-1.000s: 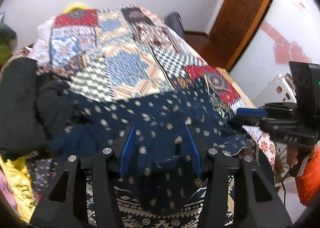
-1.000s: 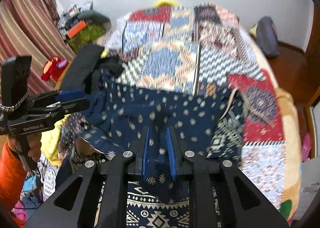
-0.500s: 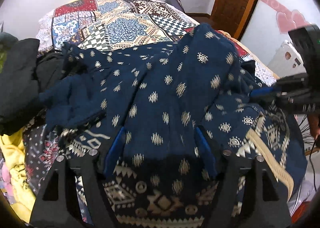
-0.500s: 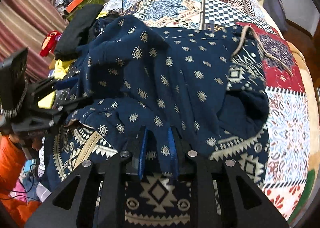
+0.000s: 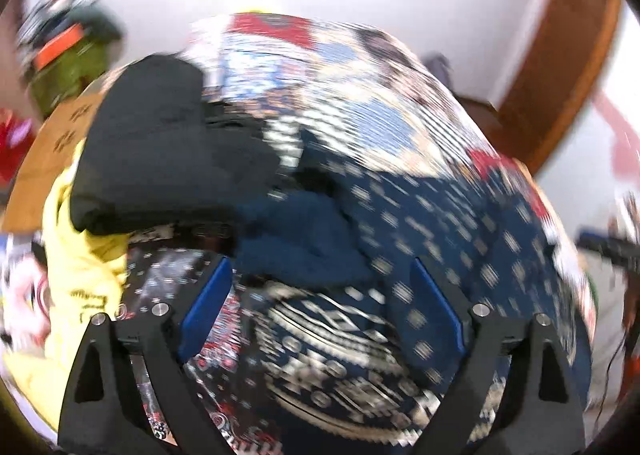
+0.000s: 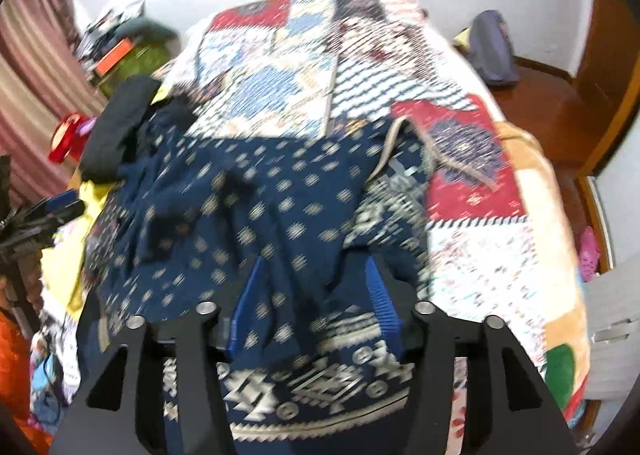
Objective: Fold large clothes
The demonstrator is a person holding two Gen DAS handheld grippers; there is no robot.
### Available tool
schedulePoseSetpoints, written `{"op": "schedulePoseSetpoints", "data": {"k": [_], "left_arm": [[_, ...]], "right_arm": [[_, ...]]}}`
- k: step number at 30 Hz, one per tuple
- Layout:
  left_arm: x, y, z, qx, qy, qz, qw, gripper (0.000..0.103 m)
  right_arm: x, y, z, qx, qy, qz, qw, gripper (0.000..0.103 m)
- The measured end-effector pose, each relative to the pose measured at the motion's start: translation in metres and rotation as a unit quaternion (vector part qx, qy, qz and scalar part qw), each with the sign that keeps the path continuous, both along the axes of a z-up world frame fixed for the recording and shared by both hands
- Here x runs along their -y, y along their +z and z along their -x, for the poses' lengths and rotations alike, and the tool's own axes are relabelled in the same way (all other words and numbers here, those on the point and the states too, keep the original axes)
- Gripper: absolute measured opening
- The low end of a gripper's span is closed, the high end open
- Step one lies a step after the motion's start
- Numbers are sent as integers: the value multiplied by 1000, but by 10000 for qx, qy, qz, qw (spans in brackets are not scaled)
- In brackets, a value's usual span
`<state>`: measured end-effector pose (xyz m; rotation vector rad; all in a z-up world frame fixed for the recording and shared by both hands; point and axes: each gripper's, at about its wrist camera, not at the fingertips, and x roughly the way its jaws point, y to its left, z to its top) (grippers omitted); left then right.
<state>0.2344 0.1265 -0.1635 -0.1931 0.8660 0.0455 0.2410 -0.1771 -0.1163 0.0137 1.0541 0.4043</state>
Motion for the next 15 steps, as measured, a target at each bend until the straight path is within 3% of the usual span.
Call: {"op": "schedulePoseSetpoints", "data": {"k": [5,11,15], "left_arm": [[-47,-26,-18,-305,493,630,9963,90],[-63,-79,-48,-831,576,1358,9856,90],[-62,-99,-70,-956,488,1697,9796,90]], "right_arm": [[19,-8,-24,-74,-475,20,9988,57],[37,-42,-54,-545,-896,-31,9945,57],[41,-63,-72,-870,-1045,-123,9906,57]]}}
